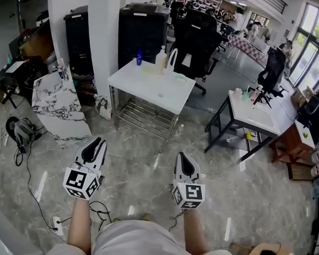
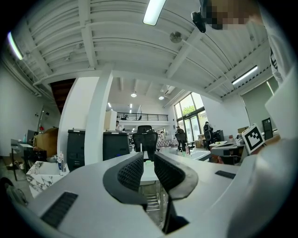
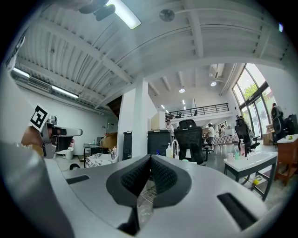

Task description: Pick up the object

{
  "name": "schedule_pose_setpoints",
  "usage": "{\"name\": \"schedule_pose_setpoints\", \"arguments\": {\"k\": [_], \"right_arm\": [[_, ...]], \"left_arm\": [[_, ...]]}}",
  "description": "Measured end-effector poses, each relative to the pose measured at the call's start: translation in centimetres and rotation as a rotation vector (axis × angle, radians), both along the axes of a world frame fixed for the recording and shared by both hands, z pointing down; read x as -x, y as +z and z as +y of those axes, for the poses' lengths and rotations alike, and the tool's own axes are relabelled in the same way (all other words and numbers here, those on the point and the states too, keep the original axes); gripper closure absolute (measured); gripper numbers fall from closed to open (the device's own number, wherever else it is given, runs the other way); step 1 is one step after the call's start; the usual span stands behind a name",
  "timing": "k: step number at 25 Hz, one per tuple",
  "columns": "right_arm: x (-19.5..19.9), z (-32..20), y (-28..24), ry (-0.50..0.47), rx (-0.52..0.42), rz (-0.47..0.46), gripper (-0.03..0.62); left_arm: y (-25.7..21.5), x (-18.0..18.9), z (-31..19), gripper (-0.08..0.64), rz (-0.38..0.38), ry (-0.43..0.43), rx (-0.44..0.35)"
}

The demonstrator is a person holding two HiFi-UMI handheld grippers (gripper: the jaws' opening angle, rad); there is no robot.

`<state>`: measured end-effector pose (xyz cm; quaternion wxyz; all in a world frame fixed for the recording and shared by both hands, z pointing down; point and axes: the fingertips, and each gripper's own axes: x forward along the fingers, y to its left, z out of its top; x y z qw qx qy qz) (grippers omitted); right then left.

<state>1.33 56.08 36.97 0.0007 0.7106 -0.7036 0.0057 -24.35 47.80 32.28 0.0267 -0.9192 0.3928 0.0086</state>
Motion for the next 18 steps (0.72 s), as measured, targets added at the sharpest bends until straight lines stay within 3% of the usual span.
{"name": "schedule_pose_setpoints", "arguments": {"k": [9,18], "right_arm": [[-3.4,-1.6,0.8,-0.064,-0.015,-0.001,0.584],[-7.9,-3.4,1.7,-0.043,-0.029,-0.049,0.584]], "left_arm": [[0.5,-4.3,-1.3,0.495,0.003,-0.031,0.0],[1.3,-8.1,-2.3,0.495,-0.017,-0.031,0.004]]}}
